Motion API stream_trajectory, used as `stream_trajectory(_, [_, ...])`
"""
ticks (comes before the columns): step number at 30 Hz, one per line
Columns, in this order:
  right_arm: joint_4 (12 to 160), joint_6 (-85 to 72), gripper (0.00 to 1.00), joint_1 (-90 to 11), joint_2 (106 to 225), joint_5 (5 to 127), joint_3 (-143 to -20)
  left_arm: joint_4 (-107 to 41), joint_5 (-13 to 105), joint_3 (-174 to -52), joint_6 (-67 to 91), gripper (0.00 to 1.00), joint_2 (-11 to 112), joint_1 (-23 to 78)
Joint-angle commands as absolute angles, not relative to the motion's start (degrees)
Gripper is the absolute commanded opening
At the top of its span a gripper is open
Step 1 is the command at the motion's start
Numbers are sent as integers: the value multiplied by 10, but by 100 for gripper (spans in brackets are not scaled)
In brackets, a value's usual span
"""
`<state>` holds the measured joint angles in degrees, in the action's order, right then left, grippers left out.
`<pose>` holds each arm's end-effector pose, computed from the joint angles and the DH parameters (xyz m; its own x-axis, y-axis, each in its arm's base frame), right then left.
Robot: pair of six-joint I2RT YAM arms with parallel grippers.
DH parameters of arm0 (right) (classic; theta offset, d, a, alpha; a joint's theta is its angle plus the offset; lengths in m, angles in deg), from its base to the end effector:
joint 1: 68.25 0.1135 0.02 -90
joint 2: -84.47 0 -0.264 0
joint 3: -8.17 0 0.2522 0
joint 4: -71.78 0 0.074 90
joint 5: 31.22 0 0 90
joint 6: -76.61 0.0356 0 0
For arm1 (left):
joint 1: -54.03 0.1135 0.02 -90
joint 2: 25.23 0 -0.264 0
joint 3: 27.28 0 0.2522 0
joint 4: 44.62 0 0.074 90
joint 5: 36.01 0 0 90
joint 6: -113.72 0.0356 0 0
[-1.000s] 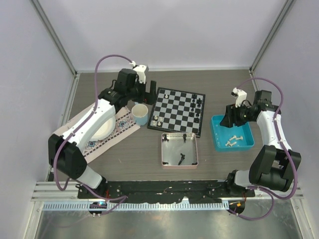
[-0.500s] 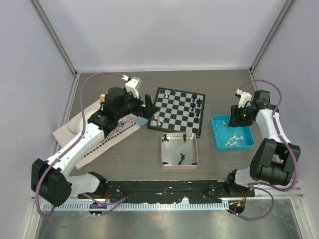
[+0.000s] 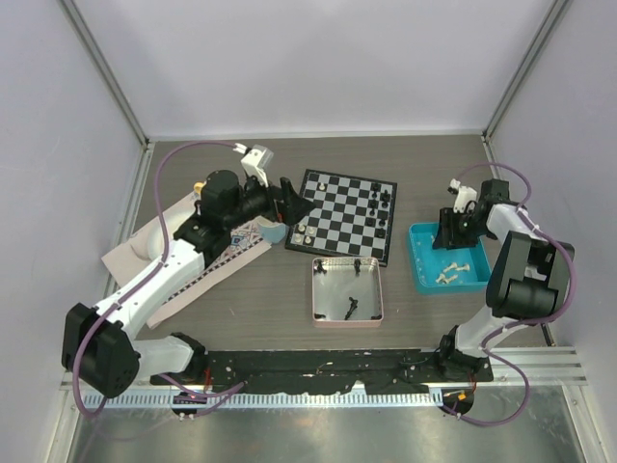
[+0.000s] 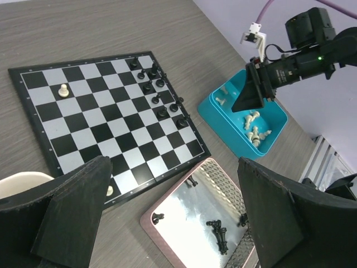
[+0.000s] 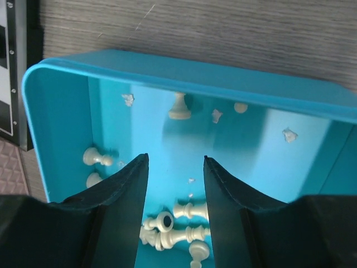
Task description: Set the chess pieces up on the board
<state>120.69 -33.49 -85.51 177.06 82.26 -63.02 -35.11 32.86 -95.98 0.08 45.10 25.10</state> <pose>0.2933 -0.0763 0.1848 -0.8938 -0.0524 -0.4453 -0.1738 0.9560 0.2365 0.2462 -0.1508 0.3342 -0.4600 -0.1731 -0.8709 0.6291 0.6286 -0.4572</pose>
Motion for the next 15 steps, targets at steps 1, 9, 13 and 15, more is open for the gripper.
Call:
stream_trajectory(1, [1159,-318,50,-852,1790,832,-650,-396,310,-961,-23,100,459,250])
stream_trajectory(9, [1122,-307,50,-838,1812,824,-647,-392,307,-959,-33,100,457,250])
stream_trajectory(13, [1099,-303,49,-828,1817,816,-638,-392,308,-957,-34,100,455,250])
stream_trajectory(15, [1092,-303,47,-822,1817,808,-634,-392,308,-957,-35,100,455,250])
